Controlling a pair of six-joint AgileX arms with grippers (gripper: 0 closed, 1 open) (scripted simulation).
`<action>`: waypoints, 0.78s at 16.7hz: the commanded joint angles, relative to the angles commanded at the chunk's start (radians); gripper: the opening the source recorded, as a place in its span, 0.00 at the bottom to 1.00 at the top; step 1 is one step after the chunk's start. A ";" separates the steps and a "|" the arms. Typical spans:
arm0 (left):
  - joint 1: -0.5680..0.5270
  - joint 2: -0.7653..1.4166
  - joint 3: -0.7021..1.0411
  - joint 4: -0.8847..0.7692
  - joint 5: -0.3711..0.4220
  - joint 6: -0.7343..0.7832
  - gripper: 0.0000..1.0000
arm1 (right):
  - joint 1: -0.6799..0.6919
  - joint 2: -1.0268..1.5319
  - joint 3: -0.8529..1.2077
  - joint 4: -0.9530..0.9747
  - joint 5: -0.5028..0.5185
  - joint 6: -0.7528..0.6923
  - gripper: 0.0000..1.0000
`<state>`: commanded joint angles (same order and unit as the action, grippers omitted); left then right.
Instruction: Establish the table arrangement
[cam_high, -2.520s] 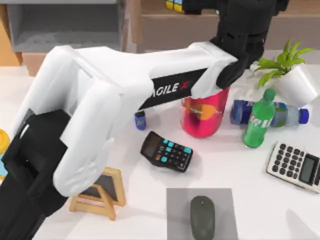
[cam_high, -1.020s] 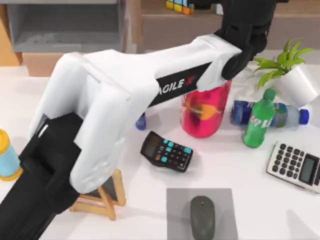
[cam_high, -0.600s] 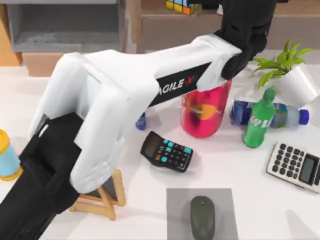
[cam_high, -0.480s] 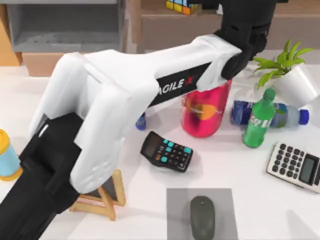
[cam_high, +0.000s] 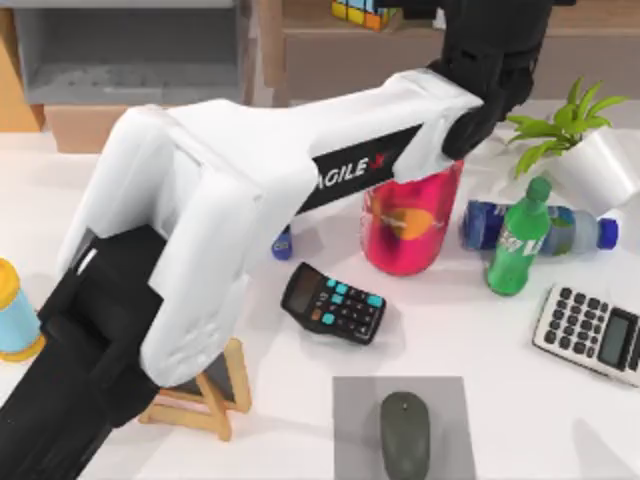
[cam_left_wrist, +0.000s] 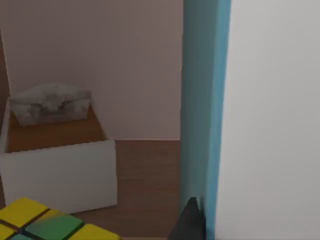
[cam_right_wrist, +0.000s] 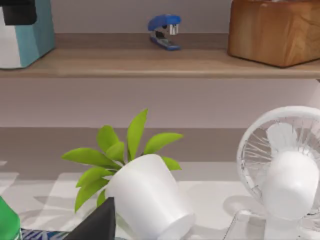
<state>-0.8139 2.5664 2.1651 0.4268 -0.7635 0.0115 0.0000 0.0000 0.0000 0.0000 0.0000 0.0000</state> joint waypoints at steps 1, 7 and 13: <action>-0.002 -0.003 -0.003 0.001 0.000 0.001 0.00 | 0.000 0.000 0.000 0.000 0.000 0.000 1.00; -0.040 -0.105 -0.167 0.045 -0.034 0.004 0.00 | 0.000 0.000 0.000 0.000 0.000 0.000 1.00; -0.052 -0.152 -0.221 0.073 -0.053 0.005 0.00 | 0.000 0.000 0.000 0.000 0.000 0.000 1.00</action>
<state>-0.8657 2.4146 1.9442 0.4999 -0.8166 0.0164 0.0000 0.0000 0.0000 0.0000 0.0000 0.0000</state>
